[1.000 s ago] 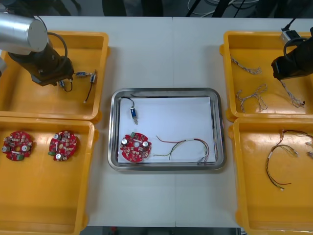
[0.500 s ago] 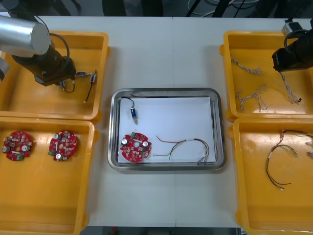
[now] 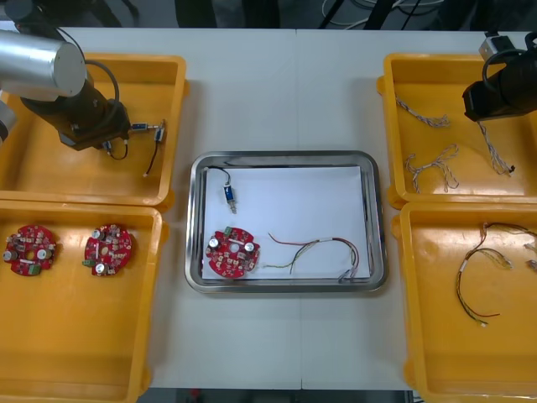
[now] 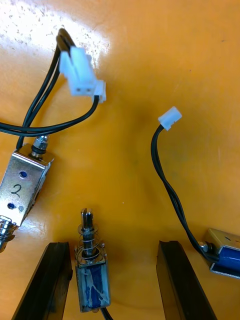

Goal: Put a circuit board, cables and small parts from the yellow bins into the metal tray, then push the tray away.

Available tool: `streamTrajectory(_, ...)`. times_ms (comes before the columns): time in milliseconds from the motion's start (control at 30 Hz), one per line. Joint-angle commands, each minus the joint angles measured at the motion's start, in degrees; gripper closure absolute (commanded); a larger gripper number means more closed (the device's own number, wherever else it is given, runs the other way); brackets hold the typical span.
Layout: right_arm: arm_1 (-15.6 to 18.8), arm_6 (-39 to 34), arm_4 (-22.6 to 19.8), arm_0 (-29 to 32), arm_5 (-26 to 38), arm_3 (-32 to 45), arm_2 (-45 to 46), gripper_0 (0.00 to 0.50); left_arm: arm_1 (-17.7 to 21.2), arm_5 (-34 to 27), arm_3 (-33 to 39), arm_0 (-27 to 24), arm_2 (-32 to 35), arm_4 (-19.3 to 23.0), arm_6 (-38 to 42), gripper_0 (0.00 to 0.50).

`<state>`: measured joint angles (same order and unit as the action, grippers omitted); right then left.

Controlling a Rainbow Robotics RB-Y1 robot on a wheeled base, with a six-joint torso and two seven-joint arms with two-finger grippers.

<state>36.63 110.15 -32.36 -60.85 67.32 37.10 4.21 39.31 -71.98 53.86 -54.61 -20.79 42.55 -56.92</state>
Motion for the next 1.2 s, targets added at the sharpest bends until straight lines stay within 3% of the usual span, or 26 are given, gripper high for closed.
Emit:
streamTrajectory(33, -0.7, -1.2, 0.5, -2.9, -0.8, -0.2, 0.7, 0.47, 0.2, -0.5, 0.5, 1.1, -0.7, 0.3, -4.7, 0.0)
streamTrajectory(67, -0.7, -1.1, 0.5, -2.9, -0.8, -0.2, 0.7, 0.405, 0.2, -0.5, 0.5, 1.2, -0.7, 0.4, -4.7, 0.0)
streamTrajectory(100, -0.7, -1.0, 0.5, -2.9, -0.8, -0.2, 0.7, 0.289, 0.2, -0.5, 0.5, 1.4, -0.7, 0.4, -4.7, 0.0)
streamTrajectory(133, -0.7, -0.9, 0.5, -2.9, -0.8, -0.2, 0.7, 0.224, 0.2, -0.5, 0.5, 1.5, -0.7, 0.4, -4.8, 0.0)
streamTrajectory(200, -0.7, -0.7, 0.5, -2.9, -0.8, -0.2, 0.8, 0.0, 0.4, -0.5, 0.5, 1.8, -0.7, 0.4, -5.0, 0.0)
streamTrajectory(300, -0.5, -0.3, 0.6, -2.9, -0.8, -0.2, 0.8, 0.0, 0.4, -0.6, 0.5, 1.9, -0.7, 0.4, -5.0, 0.0)
streamTrajectory(333, -0.5, -0.2, 0.6, -2.9, -0.7, -0.2, 0.8, 0.0, 0.4, -0.5, 0.5, 1.9, -0.7, 0.4, -5.0, 0.023)
streamTrajectory(400, -0.3, 0.2, 0.6, -2.9, -0.3, -0.2, 1.1, 0.0, 0.4, -0.6, 0.5, 1.8, -0.7, 0.5, -5.0, 0.477)
streamTrajectory(433, -0.2, 0.2, 0.6, -2.9, -0.1, -0.2, 1.3, 0.0, 0.4, -0.6, 0.5, 1.8, -0.7, 0.6, -5.0, 0.5)
streamTrajectory(833, 3.5, 6.7, -0.9, -2.9, 6.2, 0.6, 4.4, 0.0, 1.0, -0.9, 0.6, 1.8, -0.7, 1.5, -5.0, 0.5)
streamTrajectory(1033, 5.6, 9.0, -0.9, -2.9, 9.7, 1.2, 4.3, 0.0, 3.1, -3.3, 3.0, 1.8, -0.7, 2.3, -5.1, 0.5)
streamTrajectory(1200, 6.4, 15.0, 0.5, -2.9, 10.2, 1.0, 4.4, 0.0, 5.4, -6.6, 7.0, 1.8, -0.6, 2.8, -4.8, 0.5)
